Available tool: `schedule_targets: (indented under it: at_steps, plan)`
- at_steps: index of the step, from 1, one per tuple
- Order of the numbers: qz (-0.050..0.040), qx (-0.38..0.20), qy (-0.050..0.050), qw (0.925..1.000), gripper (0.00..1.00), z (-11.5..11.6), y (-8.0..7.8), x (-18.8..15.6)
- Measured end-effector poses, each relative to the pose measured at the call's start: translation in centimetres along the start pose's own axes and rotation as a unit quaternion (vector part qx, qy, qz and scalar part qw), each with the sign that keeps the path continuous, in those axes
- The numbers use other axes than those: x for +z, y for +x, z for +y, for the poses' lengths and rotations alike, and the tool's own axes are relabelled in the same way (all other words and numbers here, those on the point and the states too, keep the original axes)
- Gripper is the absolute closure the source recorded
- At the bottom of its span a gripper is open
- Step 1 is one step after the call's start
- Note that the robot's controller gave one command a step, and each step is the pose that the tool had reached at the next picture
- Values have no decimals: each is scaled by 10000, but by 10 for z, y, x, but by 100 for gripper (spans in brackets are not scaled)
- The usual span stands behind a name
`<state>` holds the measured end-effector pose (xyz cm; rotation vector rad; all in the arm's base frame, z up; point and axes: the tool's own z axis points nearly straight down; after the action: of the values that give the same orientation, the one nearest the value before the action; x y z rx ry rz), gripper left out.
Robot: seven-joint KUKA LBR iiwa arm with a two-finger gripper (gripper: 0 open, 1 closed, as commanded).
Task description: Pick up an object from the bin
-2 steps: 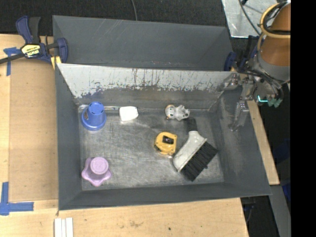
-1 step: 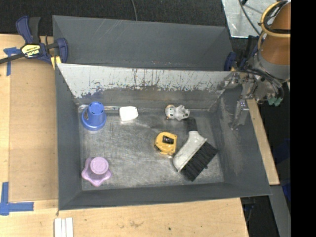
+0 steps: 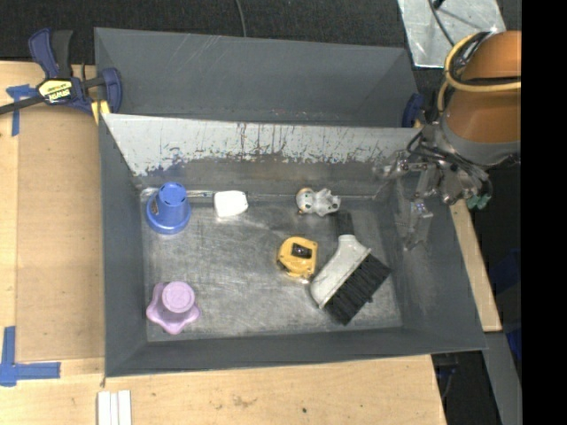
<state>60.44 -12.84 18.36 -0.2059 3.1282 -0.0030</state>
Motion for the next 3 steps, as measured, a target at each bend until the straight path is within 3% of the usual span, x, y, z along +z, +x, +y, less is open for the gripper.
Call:
schedule_targets:
  at_steps: [1,2,3]
  plan:
    - [12,-1912,-10,9815,0,17,24,27]
    - [29,-2697,-27,9629,0,39,24,69]
    - [-2,-4124,-11,9110,0,40,62,96]
